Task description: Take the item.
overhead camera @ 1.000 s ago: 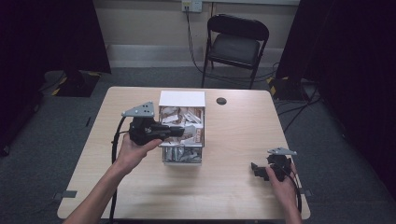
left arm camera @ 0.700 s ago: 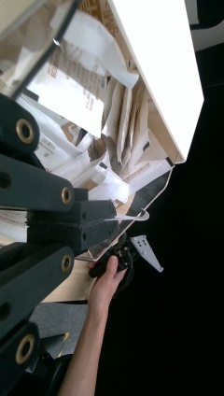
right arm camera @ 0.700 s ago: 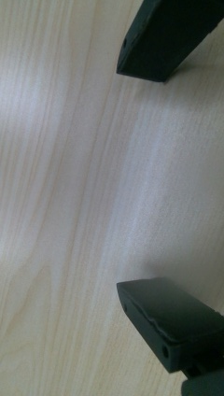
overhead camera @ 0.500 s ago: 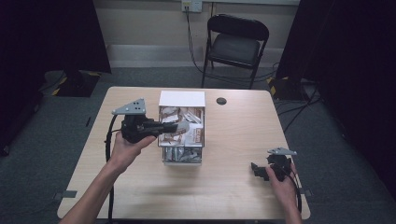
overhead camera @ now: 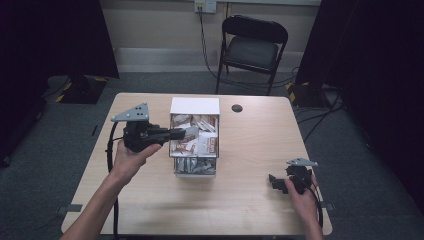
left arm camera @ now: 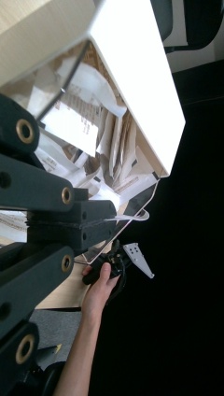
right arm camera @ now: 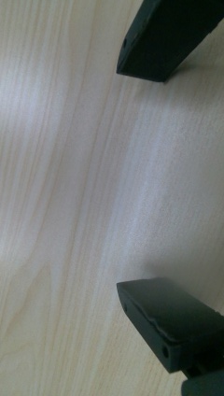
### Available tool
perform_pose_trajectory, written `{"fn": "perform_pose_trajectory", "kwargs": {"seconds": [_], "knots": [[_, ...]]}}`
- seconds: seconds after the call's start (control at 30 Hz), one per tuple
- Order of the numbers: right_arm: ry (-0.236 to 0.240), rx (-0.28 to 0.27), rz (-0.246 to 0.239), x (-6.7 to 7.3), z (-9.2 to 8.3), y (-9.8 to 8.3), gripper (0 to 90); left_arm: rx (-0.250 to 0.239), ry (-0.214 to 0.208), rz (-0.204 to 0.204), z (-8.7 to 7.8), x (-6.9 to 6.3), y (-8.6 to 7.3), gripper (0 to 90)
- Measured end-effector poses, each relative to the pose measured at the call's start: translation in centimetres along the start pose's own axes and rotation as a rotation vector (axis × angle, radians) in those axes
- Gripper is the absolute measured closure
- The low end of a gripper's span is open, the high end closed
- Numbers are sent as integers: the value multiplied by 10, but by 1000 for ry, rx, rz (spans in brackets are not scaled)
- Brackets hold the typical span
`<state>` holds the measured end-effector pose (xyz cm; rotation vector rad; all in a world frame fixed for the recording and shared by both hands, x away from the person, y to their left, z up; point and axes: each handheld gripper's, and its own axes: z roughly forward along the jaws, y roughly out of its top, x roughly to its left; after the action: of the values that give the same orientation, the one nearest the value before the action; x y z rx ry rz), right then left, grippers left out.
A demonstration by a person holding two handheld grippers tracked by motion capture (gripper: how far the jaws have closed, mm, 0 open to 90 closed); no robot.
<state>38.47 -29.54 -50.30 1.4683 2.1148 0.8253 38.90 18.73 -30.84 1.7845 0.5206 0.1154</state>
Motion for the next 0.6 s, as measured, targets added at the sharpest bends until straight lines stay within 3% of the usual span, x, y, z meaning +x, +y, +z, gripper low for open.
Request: {"fn": "perform_pose_trajectory", "kwargs": {"seconds": [0.6], "knots": [[0,0,0,0,0,0,0,-46,16,3,-20,2,7,900]]}}
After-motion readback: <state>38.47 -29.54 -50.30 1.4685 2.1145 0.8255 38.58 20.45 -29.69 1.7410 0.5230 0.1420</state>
